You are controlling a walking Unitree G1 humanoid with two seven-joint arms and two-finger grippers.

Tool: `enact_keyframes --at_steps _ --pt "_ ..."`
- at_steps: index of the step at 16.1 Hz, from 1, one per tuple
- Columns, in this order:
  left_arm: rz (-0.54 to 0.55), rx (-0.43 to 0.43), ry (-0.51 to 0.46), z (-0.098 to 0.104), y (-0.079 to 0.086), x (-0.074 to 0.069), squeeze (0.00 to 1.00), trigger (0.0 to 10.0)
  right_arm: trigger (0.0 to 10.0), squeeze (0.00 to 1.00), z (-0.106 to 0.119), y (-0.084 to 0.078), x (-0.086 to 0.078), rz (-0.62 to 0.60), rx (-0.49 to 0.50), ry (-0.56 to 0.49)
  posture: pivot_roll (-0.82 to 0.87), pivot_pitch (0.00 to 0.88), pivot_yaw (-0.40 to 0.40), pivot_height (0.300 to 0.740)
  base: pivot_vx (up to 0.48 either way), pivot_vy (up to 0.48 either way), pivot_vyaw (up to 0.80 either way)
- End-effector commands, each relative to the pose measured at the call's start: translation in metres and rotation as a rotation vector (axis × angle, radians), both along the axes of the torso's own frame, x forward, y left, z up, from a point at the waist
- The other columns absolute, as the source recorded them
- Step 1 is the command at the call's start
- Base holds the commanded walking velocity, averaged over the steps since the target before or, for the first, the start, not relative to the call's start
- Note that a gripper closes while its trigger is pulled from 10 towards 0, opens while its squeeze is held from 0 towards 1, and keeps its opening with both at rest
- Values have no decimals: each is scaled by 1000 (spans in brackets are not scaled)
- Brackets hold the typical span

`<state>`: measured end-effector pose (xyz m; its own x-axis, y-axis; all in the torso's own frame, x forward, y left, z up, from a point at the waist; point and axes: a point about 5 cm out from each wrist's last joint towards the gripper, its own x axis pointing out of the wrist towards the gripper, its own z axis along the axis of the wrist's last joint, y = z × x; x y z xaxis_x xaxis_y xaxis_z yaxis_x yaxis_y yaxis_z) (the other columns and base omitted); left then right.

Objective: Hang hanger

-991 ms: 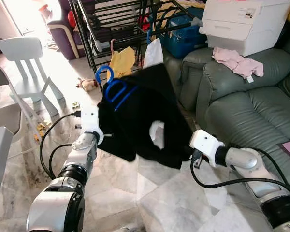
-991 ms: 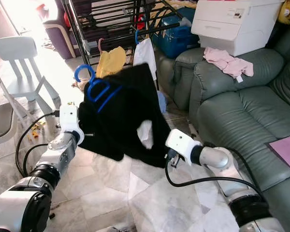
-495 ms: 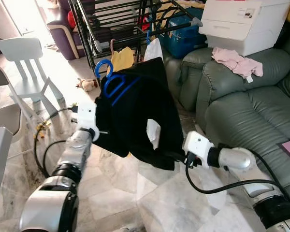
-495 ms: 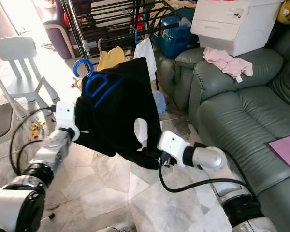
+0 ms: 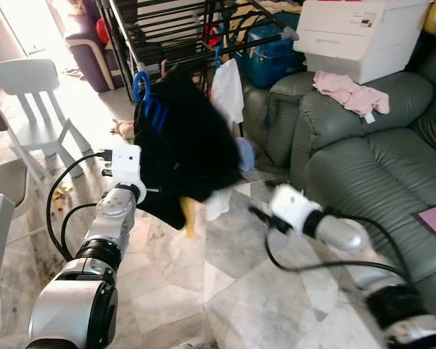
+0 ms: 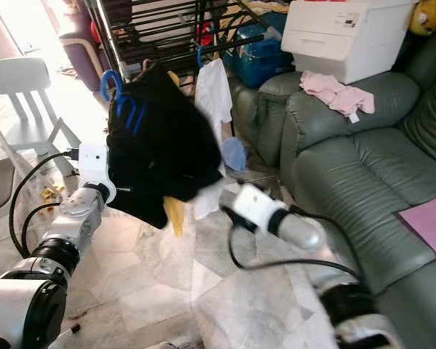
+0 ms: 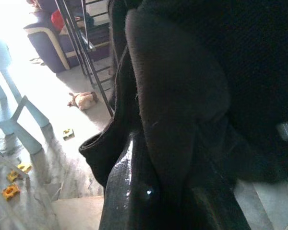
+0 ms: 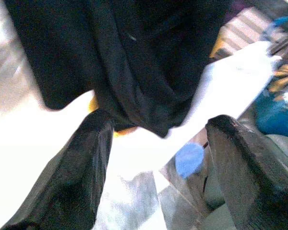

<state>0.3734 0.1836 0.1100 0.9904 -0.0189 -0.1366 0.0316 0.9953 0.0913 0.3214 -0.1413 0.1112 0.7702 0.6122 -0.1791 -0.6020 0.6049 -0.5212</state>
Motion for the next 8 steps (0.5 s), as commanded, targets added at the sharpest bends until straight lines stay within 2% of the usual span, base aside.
enact_keyframes --at_steps 1,3,5,7,8 --pt "39 -3 -71 15 8 5 0 0 10000 1000 4 -3 4 -34 34 -3 -155 0 84 740 0 0 0" --pt "19 -9 -87 19 7 6 0 0 10000 1000 -7 5 -5 69 10 49 -155 0 85 740 0 0 0" --pt "-51 34 -110 24 5 7 0 0 10000 1000 -5 7 -12 161 -3 68 -157 0 88 740 0 0 0" --pt "-177 127 -138 27 2 5 0 0 10000 1000 6 -3 -6 148 -12 33 -158 0 90 740 0 0 0" --pt "-314 221 -143 24 -2 0 0 0 10000 1000 18 -12 0 137 -29 -2 -161 0 91 740 0 0 0"
